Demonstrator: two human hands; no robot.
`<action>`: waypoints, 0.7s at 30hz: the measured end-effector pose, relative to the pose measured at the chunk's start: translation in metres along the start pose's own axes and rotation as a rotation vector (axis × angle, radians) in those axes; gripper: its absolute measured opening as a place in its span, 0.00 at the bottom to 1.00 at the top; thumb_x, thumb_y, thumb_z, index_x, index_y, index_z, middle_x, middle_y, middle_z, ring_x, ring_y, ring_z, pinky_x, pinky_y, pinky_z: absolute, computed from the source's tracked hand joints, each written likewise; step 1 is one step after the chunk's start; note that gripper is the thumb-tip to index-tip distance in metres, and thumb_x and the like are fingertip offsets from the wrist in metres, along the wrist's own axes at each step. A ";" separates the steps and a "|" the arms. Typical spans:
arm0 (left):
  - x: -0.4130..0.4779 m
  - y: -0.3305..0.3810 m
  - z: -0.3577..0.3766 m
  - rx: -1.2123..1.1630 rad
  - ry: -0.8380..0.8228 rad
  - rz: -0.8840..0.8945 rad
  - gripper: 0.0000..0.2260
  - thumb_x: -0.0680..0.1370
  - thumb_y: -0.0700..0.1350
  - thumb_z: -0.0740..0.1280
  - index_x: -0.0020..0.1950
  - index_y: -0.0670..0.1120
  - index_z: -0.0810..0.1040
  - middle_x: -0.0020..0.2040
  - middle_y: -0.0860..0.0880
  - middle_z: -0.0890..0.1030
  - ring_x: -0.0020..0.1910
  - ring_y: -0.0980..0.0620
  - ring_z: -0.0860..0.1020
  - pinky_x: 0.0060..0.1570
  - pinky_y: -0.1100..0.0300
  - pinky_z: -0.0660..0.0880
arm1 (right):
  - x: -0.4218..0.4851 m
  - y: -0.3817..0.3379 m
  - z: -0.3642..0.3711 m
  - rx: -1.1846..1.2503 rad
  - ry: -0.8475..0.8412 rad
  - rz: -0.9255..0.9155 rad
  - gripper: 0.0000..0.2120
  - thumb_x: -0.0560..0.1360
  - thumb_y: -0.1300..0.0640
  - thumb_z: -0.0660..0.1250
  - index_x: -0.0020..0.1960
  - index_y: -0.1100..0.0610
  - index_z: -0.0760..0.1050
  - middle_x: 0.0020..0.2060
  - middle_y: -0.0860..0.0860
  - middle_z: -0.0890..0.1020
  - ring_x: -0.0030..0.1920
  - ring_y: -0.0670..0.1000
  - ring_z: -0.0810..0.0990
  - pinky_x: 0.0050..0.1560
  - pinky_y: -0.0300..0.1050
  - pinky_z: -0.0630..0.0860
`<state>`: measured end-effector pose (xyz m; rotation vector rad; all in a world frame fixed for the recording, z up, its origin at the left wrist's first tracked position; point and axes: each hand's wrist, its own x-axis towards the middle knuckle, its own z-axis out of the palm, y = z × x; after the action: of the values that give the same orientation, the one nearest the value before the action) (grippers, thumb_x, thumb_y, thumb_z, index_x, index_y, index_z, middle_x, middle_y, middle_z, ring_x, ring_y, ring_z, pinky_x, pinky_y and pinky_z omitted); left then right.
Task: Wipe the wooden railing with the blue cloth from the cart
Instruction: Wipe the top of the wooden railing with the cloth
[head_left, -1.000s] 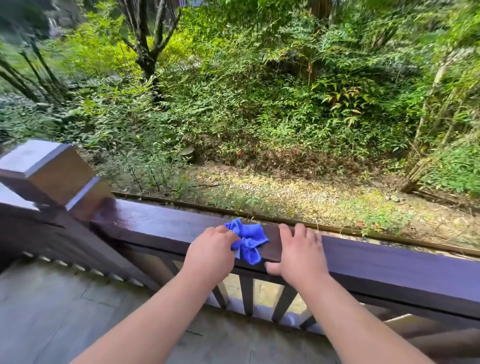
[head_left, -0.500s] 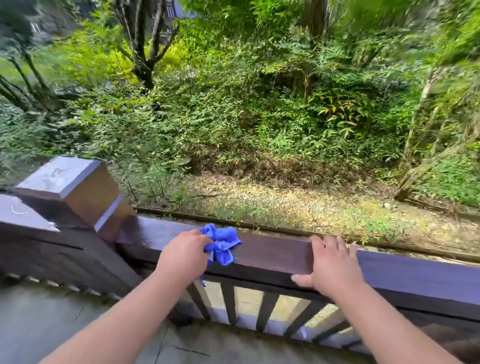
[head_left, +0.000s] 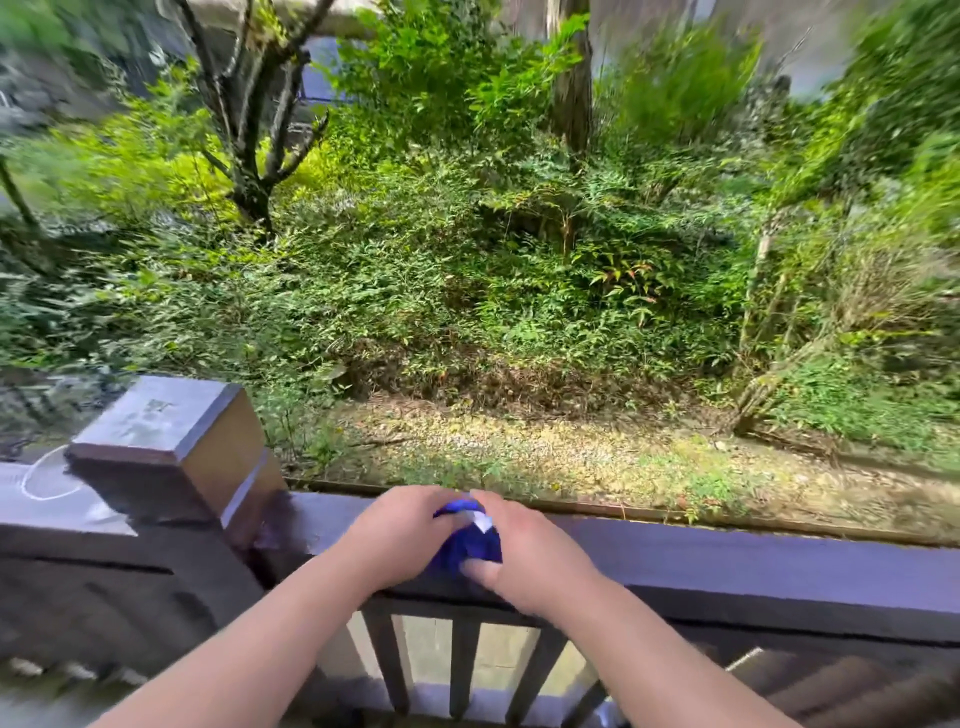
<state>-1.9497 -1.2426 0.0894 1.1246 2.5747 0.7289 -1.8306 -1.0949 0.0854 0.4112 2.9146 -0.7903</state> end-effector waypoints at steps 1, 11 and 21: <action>0.000 0.008 -0.009 -0.022 0.022 0.018 0.11 0.79 0.59 0.64 0.54 0.58 0.81 0.48 0.55 0.84 0.47 0.52 0.78 0.44 0.56 0.70 | 0.002 -0.005 -0.005 0.014 0.033 0.015 0.32 0.74 0.43 0.69 0.76 0.44 0.63 0.67 0.52 0.79 0.66 0.58 0.77 0.59 0.52 0.75; 0.013 0.056 -0.089 -0.068 0.165 0.107 0.14 0.79 0.58 0.63 0.41 0.50 0.77 0.34 0.52 0.80 0.35 0.54 0.76 0.39 0.49 0.73 | -0.007 -0.013 -0.087 0.196 0.256 0.028 0.09 0.74 0.47 0.61 0.43 0.49 0.77 0.37 0.48 0.83 0.40 0.52 0.80 0.43 0.53 0.78; 0.028 0.066 -0.087 -0.417 0.192 0.173 0.20 0.75 0.68 0.60 0.46 0.53 0.78 0.35 0.53 0.80 0.33 0.57 0.73 0.38 0.50 0.73 | -0.009 -0.059 -0.156 0.944 0.323 -0.074 0.11 0.84 0.58 0.59 0.50 0.57 0.79 0.31 0.52 0.81 0.33 0.53 0.82 0.35 0.48 0.82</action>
<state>-1.9629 -1.2134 0.1977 1.1900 2.3235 1.3980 -1.8419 -1.0667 0.2491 0.5183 2.6042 -2.2754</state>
